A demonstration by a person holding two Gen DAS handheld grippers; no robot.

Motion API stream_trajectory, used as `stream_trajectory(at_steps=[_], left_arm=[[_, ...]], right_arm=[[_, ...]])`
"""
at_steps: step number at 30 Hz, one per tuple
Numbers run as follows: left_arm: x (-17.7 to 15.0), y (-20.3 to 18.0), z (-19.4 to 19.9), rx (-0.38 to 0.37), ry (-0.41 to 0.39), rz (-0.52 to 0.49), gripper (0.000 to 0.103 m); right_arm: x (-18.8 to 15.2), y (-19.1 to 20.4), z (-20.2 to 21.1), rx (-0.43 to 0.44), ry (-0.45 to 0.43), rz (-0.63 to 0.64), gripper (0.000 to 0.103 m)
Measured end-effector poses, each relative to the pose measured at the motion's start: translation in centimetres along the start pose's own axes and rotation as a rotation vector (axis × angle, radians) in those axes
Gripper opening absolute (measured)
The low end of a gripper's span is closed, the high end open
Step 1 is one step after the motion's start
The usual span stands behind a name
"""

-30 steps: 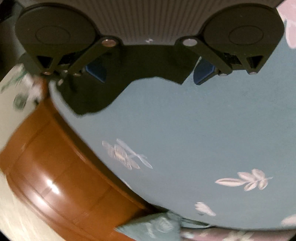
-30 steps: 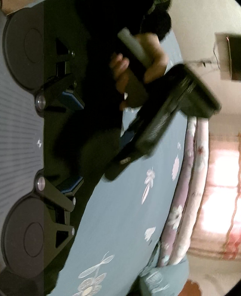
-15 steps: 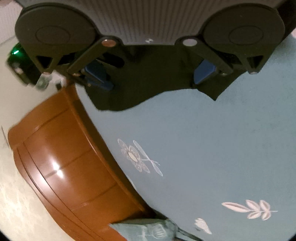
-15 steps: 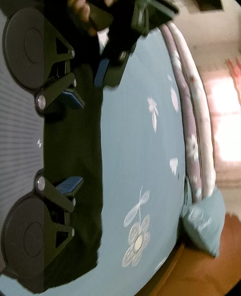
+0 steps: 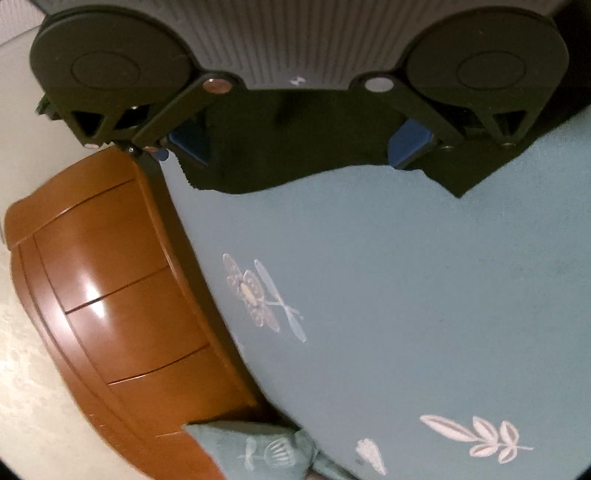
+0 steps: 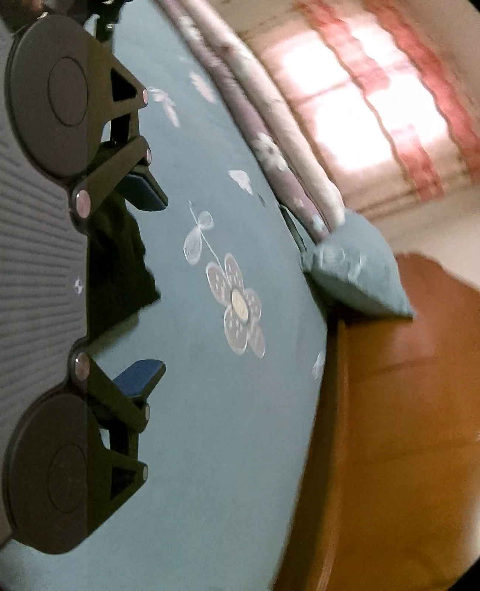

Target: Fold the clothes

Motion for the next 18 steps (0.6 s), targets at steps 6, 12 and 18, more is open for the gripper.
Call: stream_trajectory(at_steps=[6, 12, 18], left_arm=[[-2.1, -2.6, 3.8, 0.091, -0.012, -0.066, 0.102], [-5.7, -4.4, 8.2, 0.308, -0.081, -0.174, 0.102], [-9.0, -4.6, 11.1, 0.403, -0.143, -0.172, 0.102]], right_arm=[[-0.6, -5.4, 0.0, -0.047, 0.071, -0.324, 0.091], [-1.7, -7.1, 2.4, -0.078, 0.096, -0.558, 0.091], [-3.8, -5.8, 4.1, -0.049, 0.145, -0.580, 0.091]])
Point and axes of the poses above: each gripper's, at about its wrist camera, not at the fingertips, and z roughly against the way its jaws point, y to its left, x to its top, the point moved 4 cm from there along -z, roughly the way its jaws point, and after that the axes turned 11 degrees about -y, right-handed, at the moved point
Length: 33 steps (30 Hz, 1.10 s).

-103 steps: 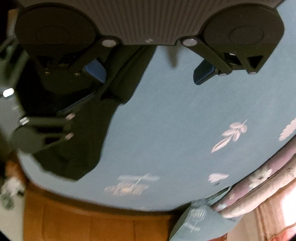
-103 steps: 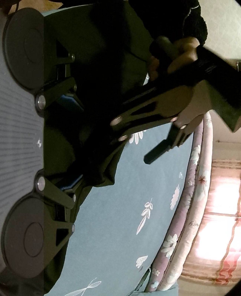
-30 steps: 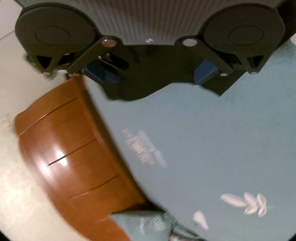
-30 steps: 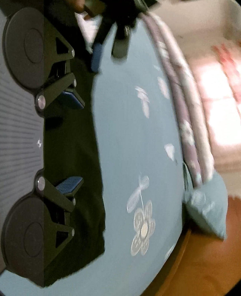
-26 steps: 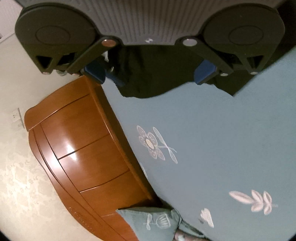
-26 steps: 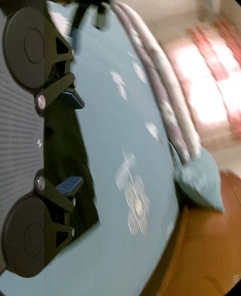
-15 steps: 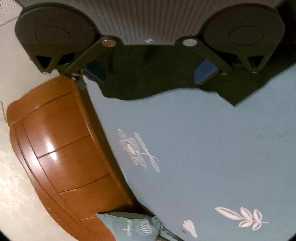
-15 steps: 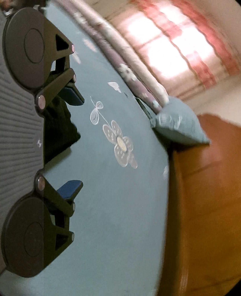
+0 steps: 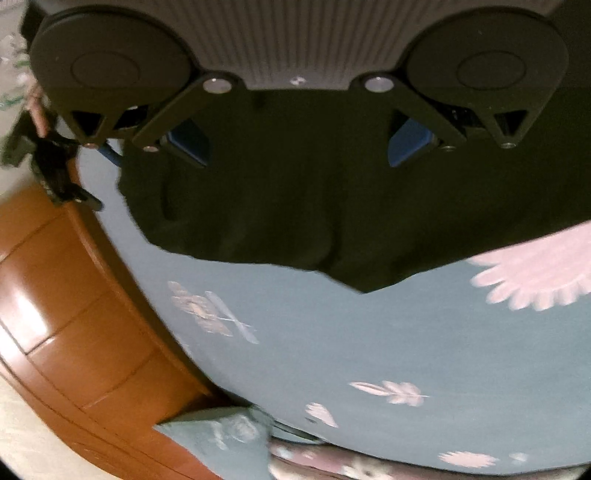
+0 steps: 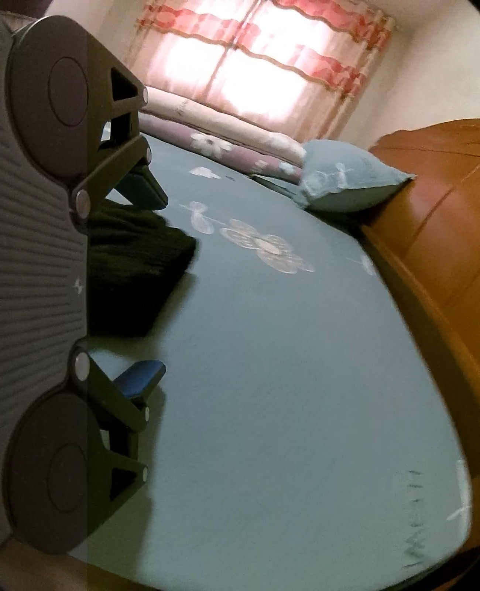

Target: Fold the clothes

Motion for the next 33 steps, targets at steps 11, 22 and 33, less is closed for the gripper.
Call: stream_trajectory(at_steps=[11, 22, 33], left_arm=[[-4.6, 1.9, 0.7, 0.002, 0.083, 0.126, 0.102], [-5.3, 1.9, 0.9, -0.002, 0.060, 0.109, 0.102], [-5.4, 1.9, 1.0, -0.004, 0.055, 0.115, 0.102]], right_arm=[[-2.0, 1.6, -2.9, 0.096, 0.076, 0.190, 0.102], [-1.0, 0.3, -1.0, 0.064, 0.072, 0.238, 0.034], [-0.9, 1.9, 1.7, -0.060, -0.107, 0.374, 0.052]])
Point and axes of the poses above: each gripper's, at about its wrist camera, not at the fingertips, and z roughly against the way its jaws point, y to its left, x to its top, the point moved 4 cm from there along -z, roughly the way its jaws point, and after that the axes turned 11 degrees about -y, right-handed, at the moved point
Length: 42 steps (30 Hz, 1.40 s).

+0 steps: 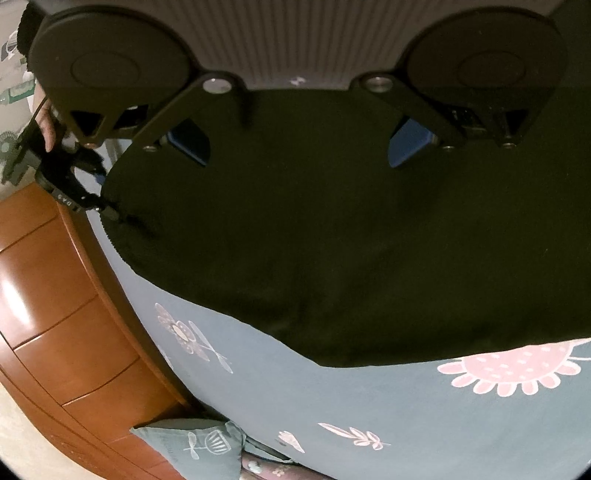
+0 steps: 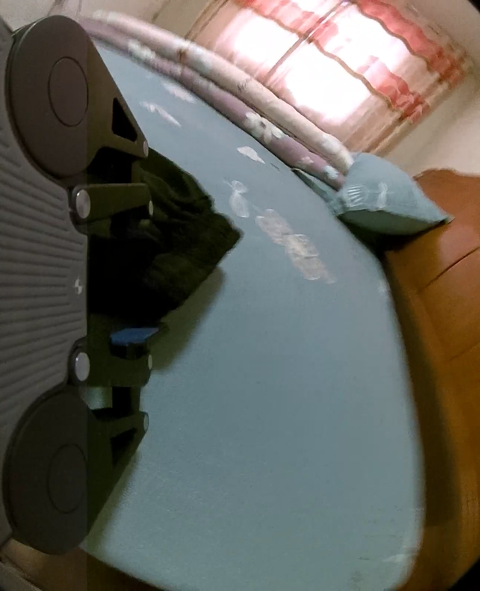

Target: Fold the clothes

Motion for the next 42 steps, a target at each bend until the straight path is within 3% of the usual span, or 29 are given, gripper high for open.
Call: stream_trajectory(at_steps=[2, 5, 7, 10, 13, 19, 22, 24, 28, 31, 33, 35, 40, 42], left_arm=[[-0.1, -0.3, 0.6, -0.010, 0.009, 0.002, 0.102], [0.0, -1.4, 1.3, -0.047, 0.001, -0.033, 0.102], [-0.1, -2.2, 1.4, -0.070, 0.010, -0.066, 0.102], [-0.9, -2.5, 0.5, -0.061, 0.064, -0.088, 0.102], [-1.9, -2.2, -0.5, -0.025, 0.102, -0.099, 0.102], [-2.8, -3.0, 0.1, -0.013, 0.141, -0.146, 0.102], [-3.3, -3.2, 0.6, -0.040, 0.161, -0.134, 0.102], [-3.5, -3.2, 0.8, -0.053, 0.165, -0.131, 0.102], [-3.6, -2.9, 0.6, -0.048, 0.174, -0.133, 0.102], [-3.5, -2.9, 0.6, -0.058, 0.176, -0.132, 0.102], [-3.5, -2.6, 0.7, -0.075, 0.168, -0.121, 0.102], [-3.4, -2.1, 0.7, -0.098, 0.157, -0.104, 0.102], [-3.6, -0.8, 1.4, -0.160, 0.168, -0.073, 0.102], [-3.0, -1.0, 1.3, -0.152, 0.194, -0.089, 0.102]], right_arm=[[0.6, 1.1, 1.2, -0.024, -0.104, 0.065, 0.055], [0.9, 2.5, 2.6, 0.095, -0.174, 0.051, 0.060], [0.1, 4.0, 1.7, 0.190, -0.099, 0.050, 0.062], [-1.5, 5.9, -0.4, 0.242, 0.029, 0.062, 0.062], [-2.4, 6.5, -2.3, 0.190, 0.116, 0.090, 0.065], [-1.7, 5.4, -2.1, 0.135, 0.075, 0.039, 0.065], [-1.7, 6.4, -1.2, 0.232, 0.055, 0.024, 0.078], [-2.1, 7.6, -0.9, 0.308, 0.068, 0.022, 0.078], [-3.8, 10.4, -2.5, 0.393, 0.202, 0.009, 0.078], [-4.8, 10.7, -2.9, 0.384, 0.281, 0.020, 0.081], [-5.4, 10.2, -2.8, 0.369, 0.338, -0.002, 0.093], [-6.0, 9.7, -2.6, 0.311, 0.377, -0.012, 0.092], [-6.8, 9.5, -0.7, 0.231, 0.320, 0.051, 0.092], [-6.7, 9.8, 0.4, 0.192, 0.290, 0.074, 0.093]])
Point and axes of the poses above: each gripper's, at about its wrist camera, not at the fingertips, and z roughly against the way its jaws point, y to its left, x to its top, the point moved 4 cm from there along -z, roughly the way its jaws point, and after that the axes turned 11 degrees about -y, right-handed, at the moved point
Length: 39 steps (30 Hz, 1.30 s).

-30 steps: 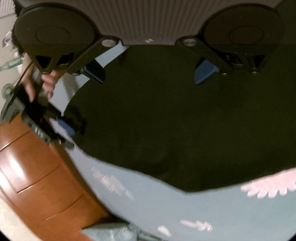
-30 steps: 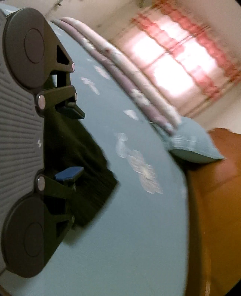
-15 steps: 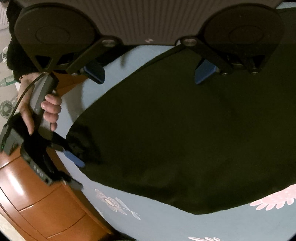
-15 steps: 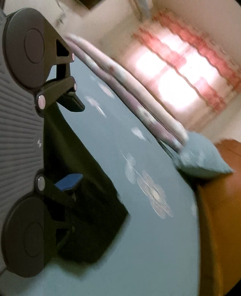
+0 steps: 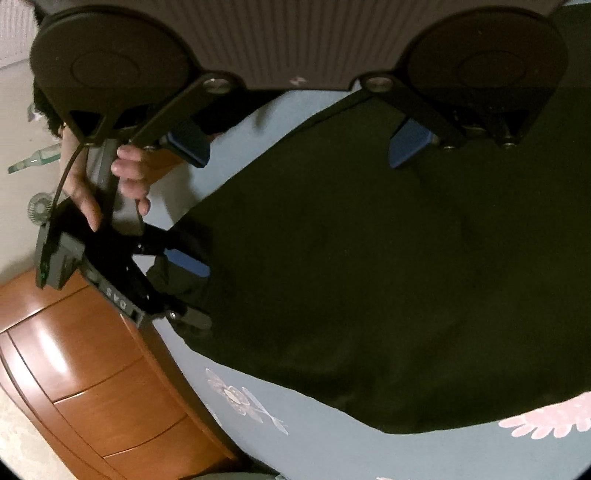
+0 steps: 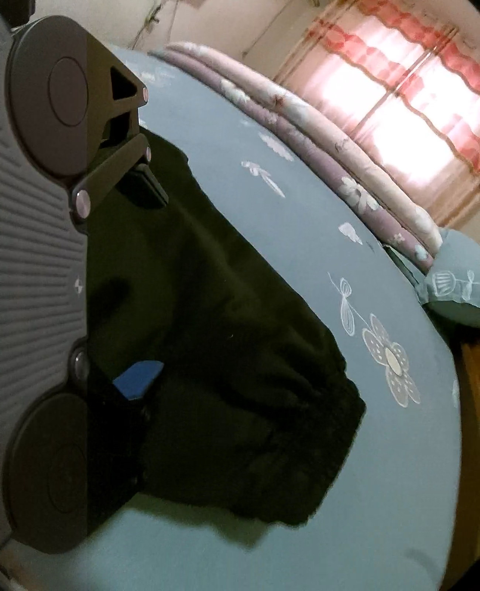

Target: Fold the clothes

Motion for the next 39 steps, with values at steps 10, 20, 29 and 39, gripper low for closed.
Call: stream_trajectory(at_steps=[10, 20, 29, 39], left_arm=[[5.5, 4.1, 7.2, 0.153, -0.189, -0.137, 0.102], [7.5, 12.8, 13.4, 0.232, -0.311, 0.029, 0.102], [7.6, 18.4, 15.4, 0.291, -0.368, 0.190, 0.102], [6.9, 19.2, 14.6, 0.259, -0.373, 0.233, 0.102]], right_arm=[[-5.9, 4.5, 0.6, -0.069, 0.027, 0.130, 0.103], [-9.7, 7.7, -0.3, -0.284, -0.001, 0.480, 0.103], [-11.2, 12.6, 2.9, -0.165, 0.145, 0.502, 0.103], [-16.8, 14.7, 5.6, -0.184, 0.208, 0.865, 0.103]])
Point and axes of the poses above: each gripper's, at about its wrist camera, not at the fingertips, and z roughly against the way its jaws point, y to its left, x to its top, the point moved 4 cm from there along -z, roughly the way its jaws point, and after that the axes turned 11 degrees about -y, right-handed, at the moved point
